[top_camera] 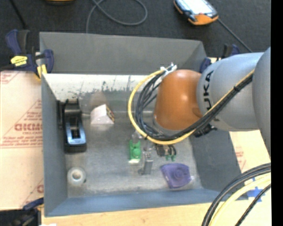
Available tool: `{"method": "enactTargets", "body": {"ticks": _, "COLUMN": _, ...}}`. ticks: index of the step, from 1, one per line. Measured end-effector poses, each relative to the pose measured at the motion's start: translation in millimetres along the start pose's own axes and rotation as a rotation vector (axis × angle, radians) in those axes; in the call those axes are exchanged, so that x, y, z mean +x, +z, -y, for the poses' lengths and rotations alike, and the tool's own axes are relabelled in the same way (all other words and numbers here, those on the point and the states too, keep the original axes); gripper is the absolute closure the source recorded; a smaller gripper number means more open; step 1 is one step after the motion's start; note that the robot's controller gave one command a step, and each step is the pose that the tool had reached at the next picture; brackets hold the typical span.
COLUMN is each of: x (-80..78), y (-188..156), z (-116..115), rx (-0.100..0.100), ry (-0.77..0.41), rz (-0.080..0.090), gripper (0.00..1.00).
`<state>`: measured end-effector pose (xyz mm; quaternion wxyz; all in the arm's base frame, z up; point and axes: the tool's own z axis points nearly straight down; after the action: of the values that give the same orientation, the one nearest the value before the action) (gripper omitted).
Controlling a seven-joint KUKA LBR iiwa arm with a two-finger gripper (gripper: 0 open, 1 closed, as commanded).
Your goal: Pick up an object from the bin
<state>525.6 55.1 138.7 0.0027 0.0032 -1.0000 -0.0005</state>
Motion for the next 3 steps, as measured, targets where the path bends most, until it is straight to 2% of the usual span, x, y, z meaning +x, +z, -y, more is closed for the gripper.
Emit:
{"method": "enactTargets", "body": {"ticks": 1, "x": -1.8, "y": -4.3, "z": 0.1, "rx": -0.001, "ry": 0.001, "rz": 0.008, "gripper": 0.00}}
{"method": "enactTargets", "body": {"ticks": 2, "x": -25.6, "y": 60.9, "z": -1.5, "rx": 0.001, "ry": -0.121, "rz": 0.006, "gripper": 1.00}}
{"method": "enactTargets", "body": {"ticks": 3, "x": -25.6, "y": 60.9, "z": -1.7, "rx": 0.000, "ry": -0.120, "rz": 0.006, "gripper": 1.00}}
